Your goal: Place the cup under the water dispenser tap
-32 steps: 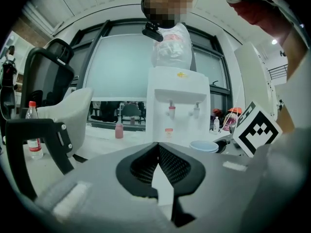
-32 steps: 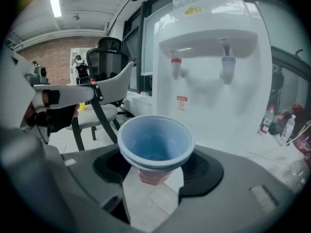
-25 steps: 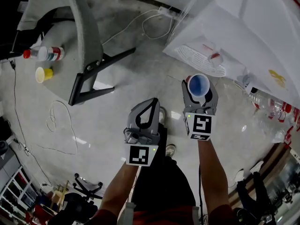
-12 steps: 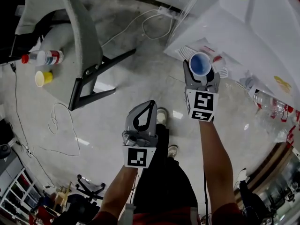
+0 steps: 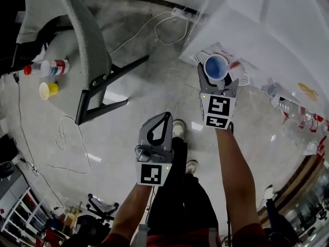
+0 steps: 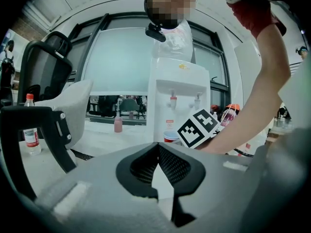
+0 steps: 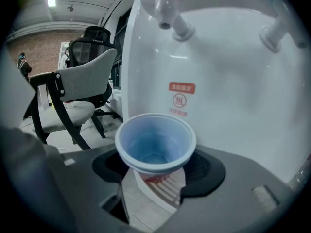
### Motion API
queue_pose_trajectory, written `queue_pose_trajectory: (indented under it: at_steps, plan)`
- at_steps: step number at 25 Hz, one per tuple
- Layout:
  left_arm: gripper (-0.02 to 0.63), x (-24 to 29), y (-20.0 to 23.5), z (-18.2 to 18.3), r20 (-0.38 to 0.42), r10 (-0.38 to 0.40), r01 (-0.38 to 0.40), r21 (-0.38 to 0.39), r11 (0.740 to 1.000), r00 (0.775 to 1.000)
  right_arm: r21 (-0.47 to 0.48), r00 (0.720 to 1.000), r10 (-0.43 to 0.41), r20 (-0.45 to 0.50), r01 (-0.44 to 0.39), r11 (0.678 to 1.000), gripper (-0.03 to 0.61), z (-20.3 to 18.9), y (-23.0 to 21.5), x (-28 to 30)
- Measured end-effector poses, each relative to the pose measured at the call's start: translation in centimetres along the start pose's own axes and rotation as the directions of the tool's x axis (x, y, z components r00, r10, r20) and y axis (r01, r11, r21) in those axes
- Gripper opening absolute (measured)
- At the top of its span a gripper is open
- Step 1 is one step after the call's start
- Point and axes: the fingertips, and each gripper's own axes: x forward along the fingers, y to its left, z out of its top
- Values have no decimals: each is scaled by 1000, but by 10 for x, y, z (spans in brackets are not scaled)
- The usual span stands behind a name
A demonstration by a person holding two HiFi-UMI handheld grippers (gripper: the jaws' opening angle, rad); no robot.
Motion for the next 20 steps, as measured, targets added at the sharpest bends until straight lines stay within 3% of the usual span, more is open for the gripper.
queue_pose_trajectory:
  at_steps: [6,12,20]
  plan:
    - [2,-1,-6,2,-12,-23,24,21,1000,1000,-33,998,26,-51,-27,999,360,-13,5,1]
    - [2,-14,-12,19,-4,-37,37,69,997,999,-14,998,12,-59,-13,1000,370,-18,4,-24]
    - [2,-46,-33,61,51,-3,0,54,999,999,26,999,16,-44,-15,1000,368,-18,12,-93]
